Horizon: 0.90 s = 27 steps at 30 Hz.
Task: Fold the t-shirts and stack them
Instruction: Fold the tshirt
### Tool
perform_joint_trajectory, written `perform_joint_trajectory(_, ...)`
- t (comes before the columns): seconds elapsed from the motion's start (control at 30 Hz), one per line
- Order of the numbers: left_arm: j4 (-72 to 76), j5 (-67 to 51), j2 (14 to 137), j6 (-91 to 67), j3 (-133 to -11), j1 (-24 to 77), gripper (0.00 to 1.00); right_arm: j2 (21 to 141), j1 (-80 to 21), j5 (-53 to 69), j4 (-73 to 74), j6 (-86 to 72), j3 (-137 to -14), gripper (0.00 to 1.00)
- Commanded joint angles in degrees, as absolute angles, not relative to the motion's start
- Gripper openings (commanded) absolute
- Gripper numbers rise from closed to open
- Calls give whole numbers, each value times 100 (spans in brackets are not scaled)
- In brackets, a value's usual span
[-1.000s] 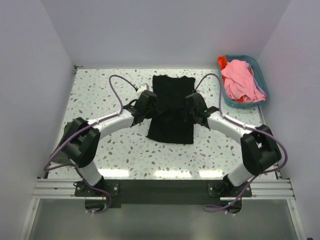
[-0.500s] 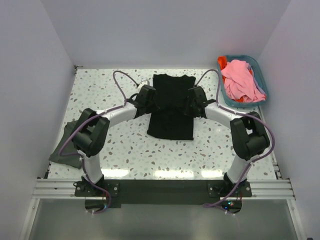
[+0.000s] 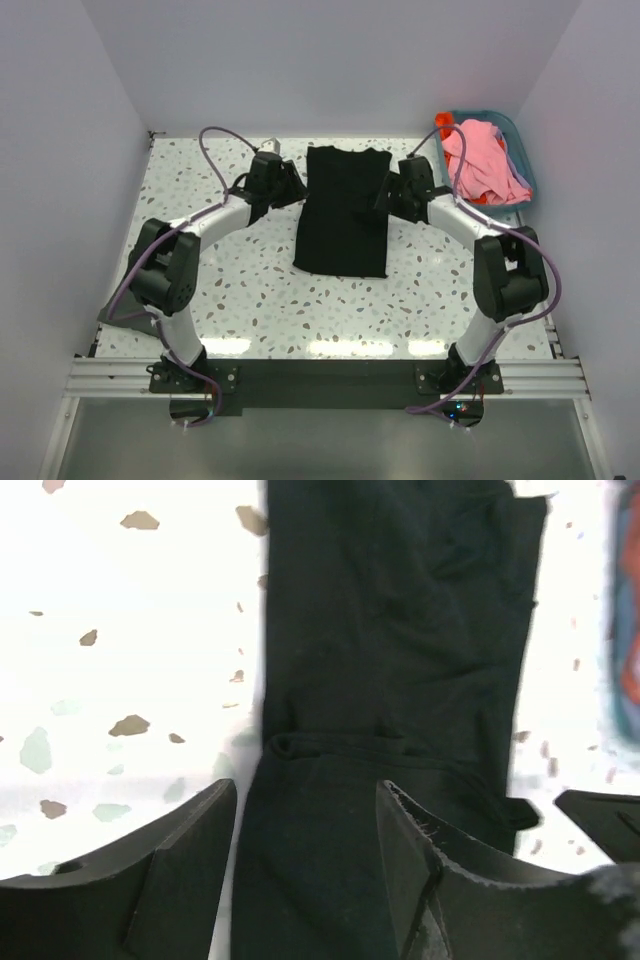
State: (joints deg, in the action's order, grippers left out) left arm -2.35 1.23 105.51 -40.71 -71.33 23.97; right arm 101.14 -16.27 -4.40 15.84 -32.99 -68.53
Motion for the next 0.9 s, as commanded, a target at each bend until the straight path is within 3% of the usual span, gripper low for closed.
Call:
perform_joint_trajectory(0.0, -183, 165, 9967, -3972, -6962, 2505, 55, 9528, -2055, -386, 1757, -3059, -7119, 70)
perform_joint_trajectory(0.07, -263, 316, 9958, -3964, -6926, 2688, 43, 9527, -2293, -562, 1758, -3032, -7067, 66)
perform_joint_trajectory(0.13, -273, 369, 10045, -3981, -6891, 2812, 28, 9606, -2574, -589, 1714, -3041, -7023, 51)
perform_joint_trajectory(0.2, -316, 395, 10159, -4042, -6926, 2935, 13, 9737, -2706, -580, 1688, -3041, -7014, 42)
perform_joint_trajectory(0.3, -377, 387, 10397, -4122, -6996, 3041, 3, 9984, -2733, -457, 1635, -3024, -6970, 34)
perform_joint_trajectory(0.7, -527, 360, 11583, -3850, -8006, 3041, 0, 11284, -2471, -519, 1846, -2874, -7760, 29)
perform_joint_trajectory(0.87, -352, 413, 11786, -3727, -8156, 2839, 6, 11478, -2171, -431, 1837, -2892, -7980, 29)
